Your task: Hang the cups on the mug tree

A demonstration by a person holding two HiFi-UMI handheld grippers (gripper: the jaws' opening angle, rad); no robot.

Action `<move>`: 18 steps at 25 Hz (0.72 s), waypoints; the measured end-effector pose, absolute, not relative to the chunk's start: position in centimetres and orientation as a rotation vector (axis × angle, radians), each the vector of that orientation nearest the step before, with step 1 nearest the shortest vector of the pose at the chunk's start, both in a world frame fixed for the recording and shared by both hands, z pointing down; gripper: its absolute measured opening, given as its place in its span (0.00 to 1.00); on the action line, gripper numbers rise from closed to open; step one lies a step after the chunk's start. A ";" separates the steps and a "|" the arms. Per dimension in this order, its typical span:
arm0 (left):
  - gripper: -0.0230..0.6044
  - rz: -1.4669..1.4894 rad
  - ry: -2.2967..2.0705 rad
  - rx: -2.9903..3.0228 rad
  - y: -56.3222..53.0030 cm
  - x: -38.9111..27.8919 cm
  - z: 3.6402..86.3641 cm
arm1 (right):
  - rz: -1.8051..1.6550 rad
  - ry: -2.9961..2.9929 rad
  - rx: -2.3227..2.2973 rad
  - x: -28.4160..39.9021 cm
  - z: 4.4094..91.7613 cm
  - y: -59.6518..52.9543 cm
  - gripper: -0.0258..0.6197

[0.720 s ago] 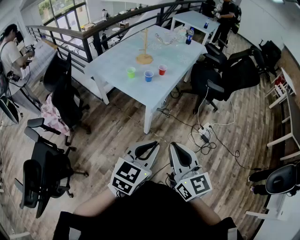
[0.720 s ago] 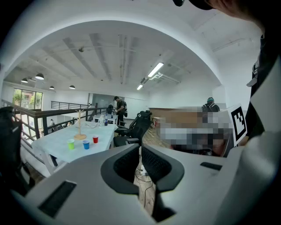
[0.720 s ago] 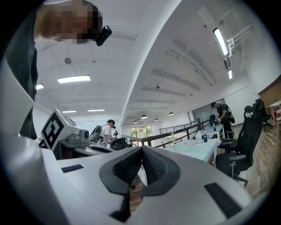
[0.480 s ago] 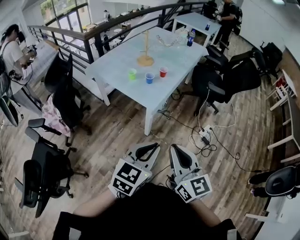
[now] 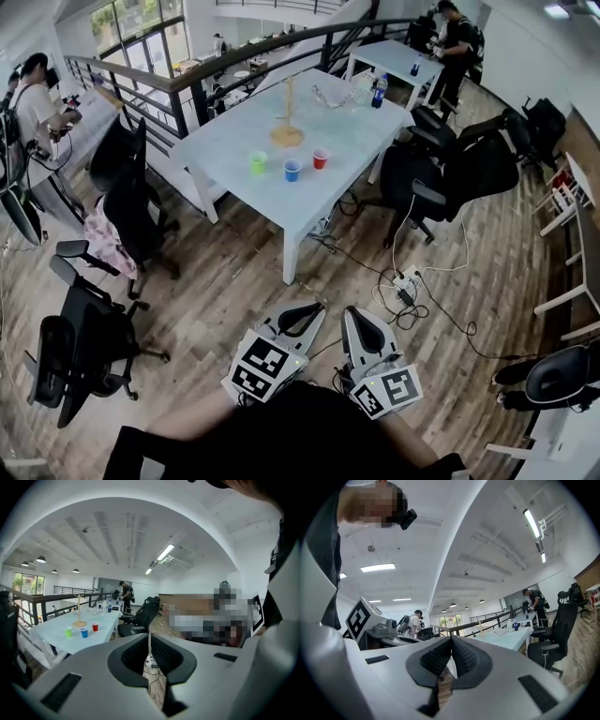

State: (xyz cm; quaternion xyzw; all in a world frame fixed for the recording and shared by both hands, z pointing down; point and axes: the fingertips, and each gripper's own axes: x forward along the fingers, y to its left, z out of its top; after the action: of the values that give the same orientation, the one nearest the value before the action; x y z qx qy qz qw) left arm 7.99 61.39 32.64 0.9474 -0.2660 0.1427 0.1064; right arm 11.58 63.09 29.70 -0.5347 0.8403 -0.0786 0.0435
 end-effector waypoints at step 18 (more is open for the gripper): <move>0.08 0.459 -0.829 2.742 66.3 15.9 34.4 | -0.439 2.589 -1.571 19.7 32.7 67.3 0.07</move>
State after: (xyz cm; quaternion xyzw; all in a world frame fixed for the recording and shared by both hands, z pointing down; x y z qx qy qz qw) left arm 15.92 66.25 34.39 0.9383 -0.2836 0.1572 0.1199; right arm 19.71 67.35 32.65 -0.5130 0.8454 -0.1433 0.0405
